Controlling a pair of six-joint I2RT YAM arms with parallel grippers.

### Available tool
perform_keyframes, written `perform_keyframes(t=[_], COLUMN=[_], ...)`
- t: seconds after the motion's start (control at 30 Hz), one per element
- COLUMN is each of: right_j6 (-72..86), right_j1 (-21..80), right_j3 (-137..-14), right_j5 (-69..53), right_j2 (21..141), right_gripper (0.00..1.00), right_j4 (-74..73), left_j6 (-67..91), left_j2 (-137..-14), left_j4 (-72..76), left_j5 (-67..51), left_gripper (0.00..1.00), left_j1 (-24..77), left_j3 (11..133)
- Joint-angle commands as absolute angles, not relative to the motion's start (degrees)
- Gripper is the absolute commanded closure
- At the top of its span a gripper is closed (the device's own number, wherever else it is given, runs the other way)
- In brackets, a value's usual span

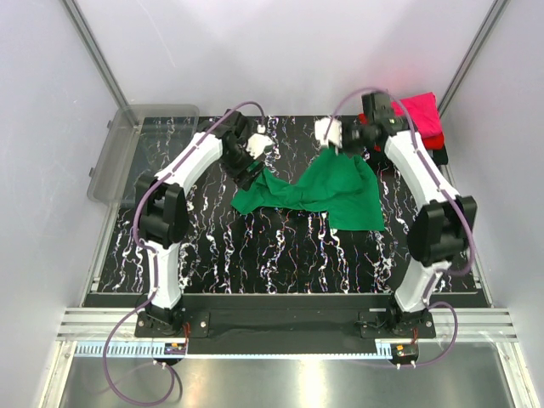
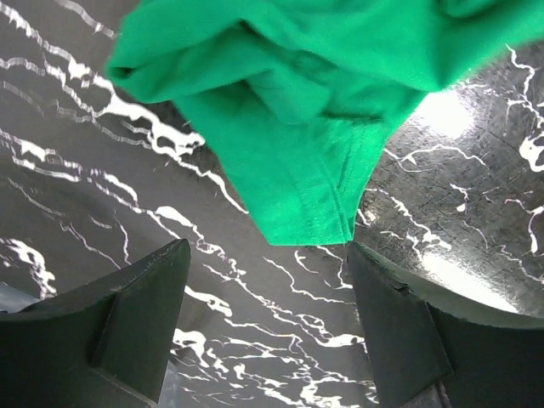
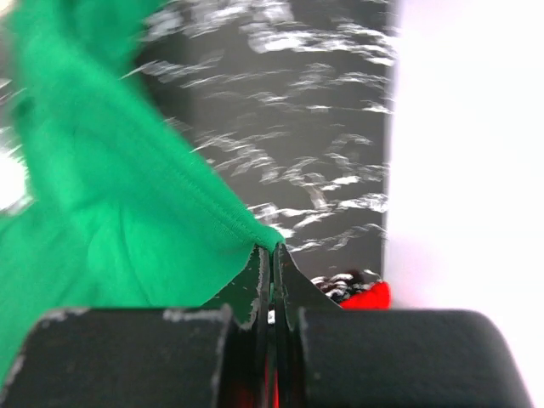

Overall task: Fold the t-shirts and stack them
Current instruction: Flatten the tshirt out

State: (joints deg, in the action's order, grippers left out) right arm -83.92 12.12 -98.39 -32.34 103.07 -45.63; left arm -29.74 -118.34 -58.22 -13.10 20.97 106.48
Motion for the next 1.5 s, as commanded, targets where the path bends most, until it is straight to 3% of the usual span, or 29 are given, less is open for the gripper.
perform_keyframes(t=[0.0,0.3,0.43,0.53,0.6,0.7,1.1,1.17,1.27,1.37,1.47], right_j6=[-65.3,-51.2,-52.2,-51.7,-50.3,-48.9,-50.3,-50.2,-48.1,-46.7,-46.1], right_j1=[12.0,11.9,11.7,11.8,11.7,11.6,9.4,9.3,9.5,9.5,9.5], right_j3=[-109.8,-143.8,-147.7,-147.0,-146.2,-143.0,-114.5,-108.9,-106.6,-107.0,-106.9], right_j5=[-29.6,-20.2,-18.4,-18.0,-17.8,-17.3,-15.3,-15.6,-16.9,-16.7,-16.1], right_j2=[110.1,129.5,131.8,131.5,131.0,128.9,109.5,106.7,105.9,106.3,106.5], right_gripper=[1.00,1.00,1.00,1.00,1.00,1.00,1.00,1.00,1.00,1.00,1.00], right_j4=[-40.7,-38.9,-37.9,-37.6,-37.7,-37.6,-35.4,-33.8,-33.0,-33.0,-33.0], left_j6=[-34.3,-37.1,-35.9,-34.8,-33.7,-30.8,-27.2,-26.2,-26.3,-27.2,-28.8], left_j2=[-119.2,-120.0,-121.9,-124.2,-125.1,-124.5,-95.7,-94.2,-93.7,-96.5,-103.3], left_j4=[-55.8,-41.2,-38.2,-37.3,-37.4,-38.9,-44.0,-45.1,-45.4,-45.8,-48.2], left_j5=[-12.0,-10.7,-8.7,-8.4,-8.0,-7.3,-9.4,-9.3,-9.8,-10.1,-10.4], left_gripper=[0.21,0.20,0.21,0.31,0.49,1.00,1.00,0.68,0.47,0.36,0.35], left_j1=[23.2,24.8,24.9,24.6,24.4,23.7,22.6,22.6,22.7,22.6,22.7], left_j3=[109.1,100.9,98.7,98.9,99.1,98.5,73.9,71.6,70.9,79.6,90.2])
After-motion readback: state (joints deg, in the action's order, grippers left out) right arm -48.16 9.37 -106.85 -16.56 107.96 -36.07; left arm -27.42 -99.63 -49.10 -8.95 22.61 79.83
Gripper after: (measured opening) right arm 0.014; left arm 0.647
